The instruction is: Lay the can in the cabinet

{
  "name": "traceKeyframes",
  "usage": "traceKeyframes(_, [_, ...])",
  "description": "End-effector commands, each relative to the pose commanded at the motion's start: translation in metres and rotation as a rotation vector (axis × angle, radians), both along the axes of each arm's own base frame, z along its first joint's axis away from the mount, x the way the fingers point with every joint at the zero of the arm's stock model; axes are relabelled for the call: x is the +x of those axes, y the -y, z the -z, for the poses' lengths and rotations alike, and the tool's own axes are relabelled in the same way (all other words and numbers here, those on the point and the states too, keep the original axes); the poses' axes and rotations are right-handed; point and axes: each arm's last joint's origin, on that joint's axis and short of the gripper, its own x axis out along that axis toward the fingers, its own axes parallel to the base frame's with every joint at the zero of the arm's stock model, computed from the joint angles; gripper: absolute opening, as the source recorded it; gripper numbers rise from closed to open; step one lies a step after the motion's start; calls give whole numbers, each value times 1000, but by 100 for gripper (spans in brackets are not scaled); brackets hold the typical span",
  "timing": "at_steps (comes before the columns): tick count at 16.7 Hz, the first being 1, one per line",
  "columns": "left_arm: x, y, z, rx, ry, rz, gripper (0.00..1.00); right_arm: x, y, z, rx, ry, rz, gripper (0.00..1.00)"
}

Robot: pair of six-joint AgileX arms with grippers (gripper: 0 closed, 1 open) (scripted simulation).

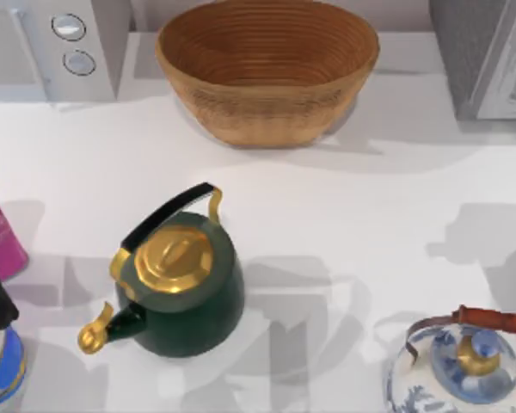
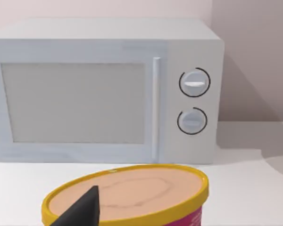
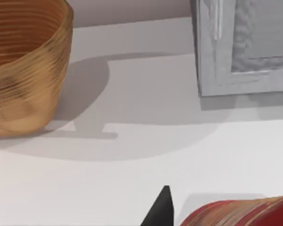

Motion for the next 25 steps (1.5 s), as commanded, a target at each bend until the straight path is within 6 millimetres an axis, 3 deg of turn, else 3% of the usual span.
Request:
traceKeyframes(5, [0, 0, 0, 0, 0, 0, 100, -48, 32, 45, -39, 285, 31, 0])
traceKeyframes(9, [0, 0, 0, 0, 0, 0, 100, -59, 43, 86, -106, 412, 58, 0])
traceKeyframes(12, [0, 0, 0, 0, 0, 0, 100, -59, 46, 100, -133, 441, 68, 0])
traceKeyframes(20, [0, 0, 0, 0, 0, 0, 100, -58, 44, 93, -142, 395, 59, 0])
traceKeyframes(25, [0, 0, 0, 0, 0, 0, 100, -48, 39, 43, -171, 290, 44, 0])
